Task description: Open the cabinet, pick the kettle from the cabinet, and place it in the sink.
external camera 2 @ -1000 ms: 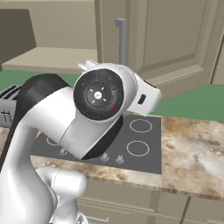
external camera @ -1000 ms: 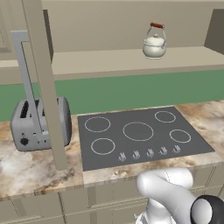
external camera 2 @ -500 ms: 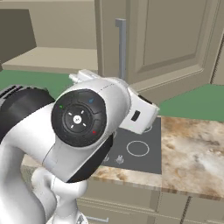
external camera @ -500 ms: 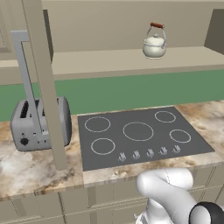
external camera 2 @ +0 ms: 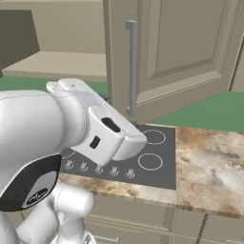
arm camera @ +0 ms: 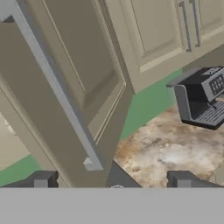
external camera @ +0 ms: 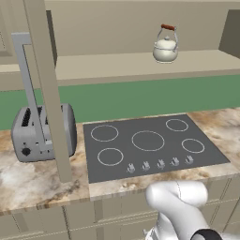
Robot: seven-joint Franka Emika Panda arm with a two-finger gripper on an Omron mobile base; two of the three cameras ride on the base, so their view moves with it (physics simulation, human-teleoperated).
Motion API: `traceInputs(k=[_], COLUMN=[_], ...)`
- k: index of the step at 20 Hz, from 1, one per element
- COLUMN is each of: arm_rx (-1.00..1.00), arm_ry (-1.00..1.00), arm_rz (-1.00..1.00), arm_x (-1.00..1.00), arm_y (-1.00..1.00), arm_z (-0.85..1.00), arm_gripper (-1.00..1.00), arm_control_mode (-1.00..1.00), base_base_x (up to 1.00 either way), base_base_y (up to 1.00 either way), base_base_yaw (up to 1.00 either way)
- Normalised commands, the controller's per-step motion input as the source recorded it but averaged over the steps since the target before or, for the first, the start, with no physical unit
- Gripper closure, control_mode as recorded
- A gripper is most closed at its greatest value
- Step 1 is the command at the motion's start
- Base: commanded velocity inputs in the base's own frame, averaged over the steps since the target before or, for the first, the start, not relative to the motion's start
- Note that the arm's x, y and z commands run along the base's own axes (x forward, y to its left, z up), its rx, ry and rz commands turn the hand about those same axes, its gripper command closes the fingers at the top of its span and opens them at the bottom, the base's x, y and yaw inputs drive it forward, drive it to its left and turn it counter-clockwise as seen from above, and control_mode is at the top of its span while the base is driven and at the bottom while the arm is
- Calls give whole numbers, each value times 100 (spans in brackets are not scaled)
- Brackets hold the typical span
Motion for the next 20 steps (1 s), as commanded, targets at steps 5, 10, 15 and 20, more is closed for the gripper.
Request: traceInputs(k=[5, 10, 15, 20], arm_rx=[0, -2, -10, -7], arm_ry=[2, 0, 0, 5], arm_rz=[-18, -3, 0, 0], arm_x=[-20, -9, -7, -5], arm_y=[34, 46, 47, 46], arm_z=[-5, -2, 0, 0], arm_gripper=[-100, -100, -100, -100], arm_control_mode=[-100, -100, -100, -100], base_base_x=[0, 0, 0, 0], base_base_y=[0, 0, 0, 0], base_base_yaw=[0, 0, 0, 0])
